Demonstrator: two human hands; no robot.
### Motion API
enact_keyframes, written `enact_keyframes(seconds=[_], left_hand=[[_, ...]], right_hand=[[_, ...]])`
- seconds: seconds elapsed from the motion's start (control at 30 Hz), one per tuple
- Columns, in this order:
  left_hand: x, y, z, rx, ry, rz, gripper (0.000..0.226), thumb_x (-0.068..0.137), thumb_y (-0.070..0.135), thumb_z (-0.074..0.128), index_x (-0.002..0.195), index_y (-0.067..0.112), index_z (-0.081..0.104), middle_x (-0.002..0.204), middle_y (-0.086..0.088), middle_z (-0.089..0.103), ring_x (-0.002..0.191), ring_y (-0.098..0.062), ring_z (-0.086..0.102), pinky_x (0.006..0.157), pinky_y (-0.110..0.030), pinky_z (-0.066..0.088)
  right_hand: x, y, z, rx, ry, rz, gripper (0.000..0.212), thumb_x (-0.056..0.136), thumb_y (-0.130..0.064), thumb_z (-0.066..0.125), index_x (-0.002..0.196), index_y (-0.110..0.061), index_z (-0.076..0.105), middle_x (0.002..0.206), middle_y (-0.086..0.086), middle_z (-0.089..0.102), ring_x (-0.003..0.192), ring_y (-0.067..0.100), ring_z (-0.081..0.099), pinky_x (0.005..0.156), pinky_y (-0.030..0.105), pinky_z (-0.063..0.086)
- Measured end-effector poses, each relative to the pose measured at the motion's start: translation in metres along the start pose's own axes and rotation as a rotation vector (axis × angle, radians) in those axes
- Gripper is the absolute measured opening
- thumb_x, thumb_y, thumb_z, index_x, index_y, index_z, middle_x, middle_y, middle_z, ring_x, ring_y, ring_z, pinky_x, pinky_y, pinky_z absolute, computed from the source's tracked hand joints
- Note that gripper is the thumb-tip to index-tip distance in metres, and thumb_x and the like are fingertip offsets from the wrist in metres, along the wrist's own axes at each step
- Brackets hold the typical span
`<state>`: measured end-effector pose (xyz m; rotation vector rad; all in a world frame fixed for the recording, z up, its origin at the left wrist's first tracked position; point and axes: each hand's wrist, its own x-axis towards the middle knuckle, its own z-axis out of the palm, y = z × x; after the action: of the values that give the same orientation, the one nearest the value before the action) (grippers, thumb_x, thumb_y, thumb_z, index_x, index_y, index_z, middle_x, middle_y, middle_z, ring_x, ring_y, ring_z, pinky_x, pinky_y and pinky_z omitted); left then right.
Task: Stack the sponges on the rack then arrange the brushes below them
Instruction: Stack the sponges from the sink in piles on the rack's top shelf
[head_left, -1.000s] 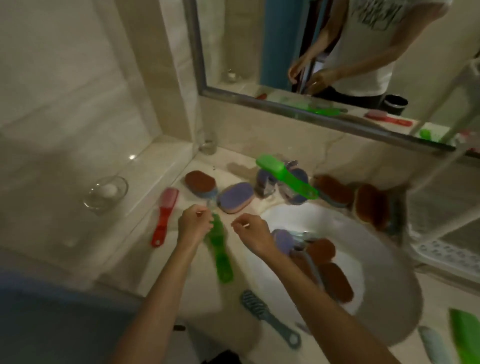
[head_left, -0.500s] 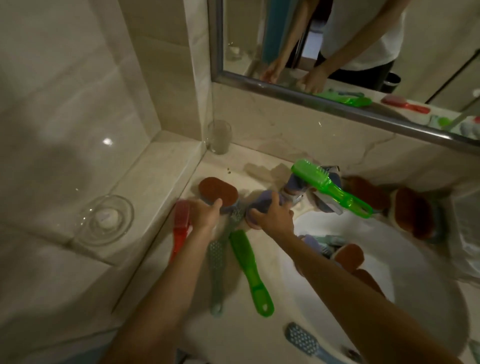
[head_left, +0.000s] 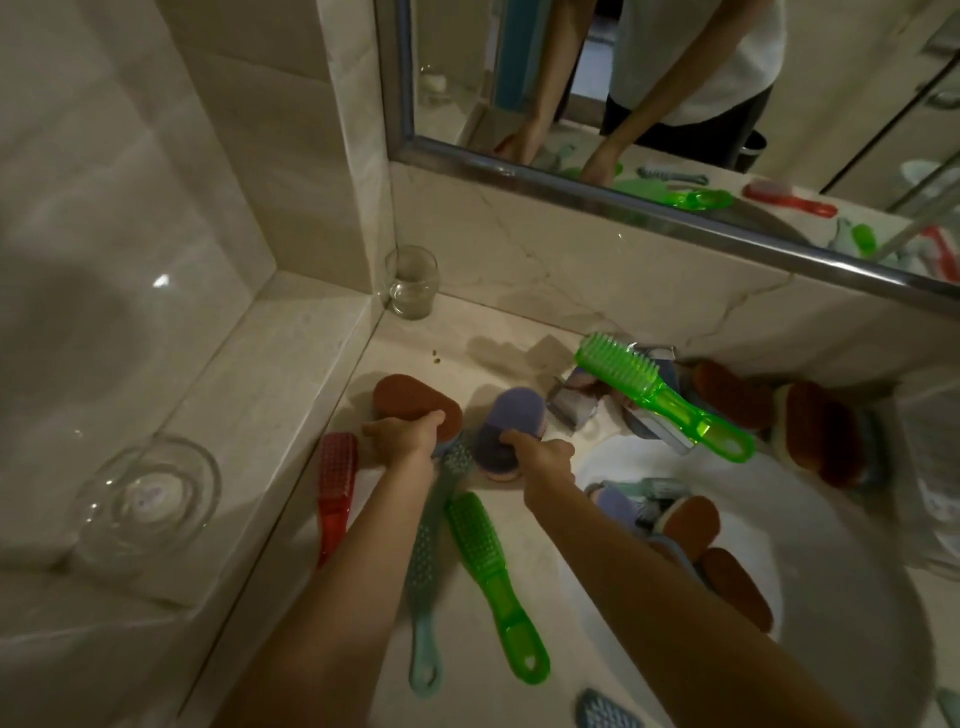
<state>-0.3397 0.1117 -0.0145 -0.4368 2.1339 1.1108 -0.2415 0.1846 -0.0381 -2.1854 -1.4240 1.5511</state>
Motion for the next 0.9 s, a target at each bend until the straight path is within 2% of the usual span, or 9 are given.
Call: enact_keyframes(seconds=[0.13,0.23,0.3,0.43,0.5,0.6,0.7,0.77,0.9], left_hand=[[0.011,-0.009,0.0,-0.344,-0.038,-0.017,0.071,0.078,0.015,0.072,0.138,0.001,0.037,0.139,-0.019,0.048,0.124,-0.036,0.05,0.102,-0.043,0.043],[0.008,-0.008,-0.009,-0.469,-0.114,-0.018,0.065,0.075,0.017,0.073,0.133,0.008,0.045,0.136,-0.012,0.053,0.121,-0.028,0.054,0.104,-0.041,0.044],[0.001,-0.005,-0.018,-0.47,-0.145,0.007,0.063,0.075,0.021,0.072,0.132,0.01,0.047,0.133,-0.008,0.056,0.119,-0.025,0.055,0.102,-0.038,0.045],[-0.032,0.008,-0.042,-0.548,-0.239,0.091,0.042,0.082,0.025,0.063,0.121,0.013,0.053,0.108,-0.006,0.056,0.094,-0.021,0.056,0.071,-0.028,0.049],[-0.063,0.018,-0.053,-0.594,-0.362,0.092,0.03,0.085,0.029,0.059,0.112,0.017,0.052,0.101,-0.006,0.056,0.082,-0.019,0.056,0.064,-0.026,0.045],[-0.098,0.031,-0.063,-0.672,-0.598,0.039,0.032,0.084,0.035,0.055,0.11,0.016,0.055,0.105,-0.01,0.058,0.088,-0.025,0.058,0.07,-0.036,0.047],[-0.131,0.045,-0.064,-0.733,-0.828,0.029,0.047,0.085,0.041,0.048,0.115,0.007,0.055,0.114,-0.018,0.058,0.097,-0.036,0.056,0.08,-0.048,0.046],[-0.158,0.055,-0.058,-0.749,-0.936,0.042,0.046,0.087,0.042,0.045,0.106,0.002,0.054,0.108,-0.022,0.058,0.099,-0.041,0.054,0.089,-0.054,0.04],[-0.23,0.078,-0.026,-0.693,-1.105,0.091,0.045,0.086,0.039,0.047,0.113,0.004,0.052,0.111,-0.025,0.056,0.1,-0.046,0.052,0.078,-0.058,0.041]], right_hand=[[-0.011,-0.007,-0.006,0.143,-0.049,-0.05,0.064,0.074,-0.018,0.072,0.125,0.005,0.039,0.114,0.02,0.058,0.106,0.036,0.058,0.086,0.042,0.053],[-0.025,-0.011,-0.02,0.089,-0.099,-0.204,0.034,0.078,-0.012,0.066,0.108,-0.001,0.054,0.107,0.016,0.06,0.093,0.028,0.058,0.073,0.033,0.048],[-0.035,-0.013,-0.033,0.048,-0.151,-0.354,0.031,0.079,-0.005,0.062,0.109,-0.003,0.056,0.105,0.014,0.059,0.091,0.023,0.055,0.069,0.029,0.047],[-0.056,-0.014,-0.054,-0.101,-0.03,-0.805,0.037,0.074,0.001,0.064,0.11,-0.005,0.058,0.111,0.015,0.059,0.105,0.03,0.053,0.088,0.04,0.048],[-0.069,-0.014,-0.062,-0.076,0.095,-0.988,0.04,0.07,0.008,0.064,0.109,-0.003,0.063,0.113,0.019,0.057,0.108,0.032,0.048,0.089,0.033,0.037],[-0.091,-0.023,-0.087,0.027,0.198,-1.145,0.042,0.07,0.008,0.06,0.11,-0.005,0.066,0.112,0.021,0.055,0.105,0.027,0.045,0.086,0.025,0.029],[-0.097,-0.037,-0.127,0.102,0.2,-1.29,0.044,0.07,0.007,0.059,0.113,0.0,0.063,0.11,0.025,0.055,0.102,0.03,0.052,0.088,0.028,0.042],[-0.1,-0.046,-0.164,0.12,0.187,-1.344,0.043,0.073,0.011,0.064,0.115,-0.001,0.061,0.112,0.024,0.051,0.101,0.019,0.051,0.085,0.011,0.045],[-0.109,-0.058,-0.244,0.096,0.189,-1.419,0.047,0.077,0.017,0.057,0.12,-0.002,0.056,0.118,0.023,0.046,0.098,0.004,0.046,0.078,0.001,0.042]])
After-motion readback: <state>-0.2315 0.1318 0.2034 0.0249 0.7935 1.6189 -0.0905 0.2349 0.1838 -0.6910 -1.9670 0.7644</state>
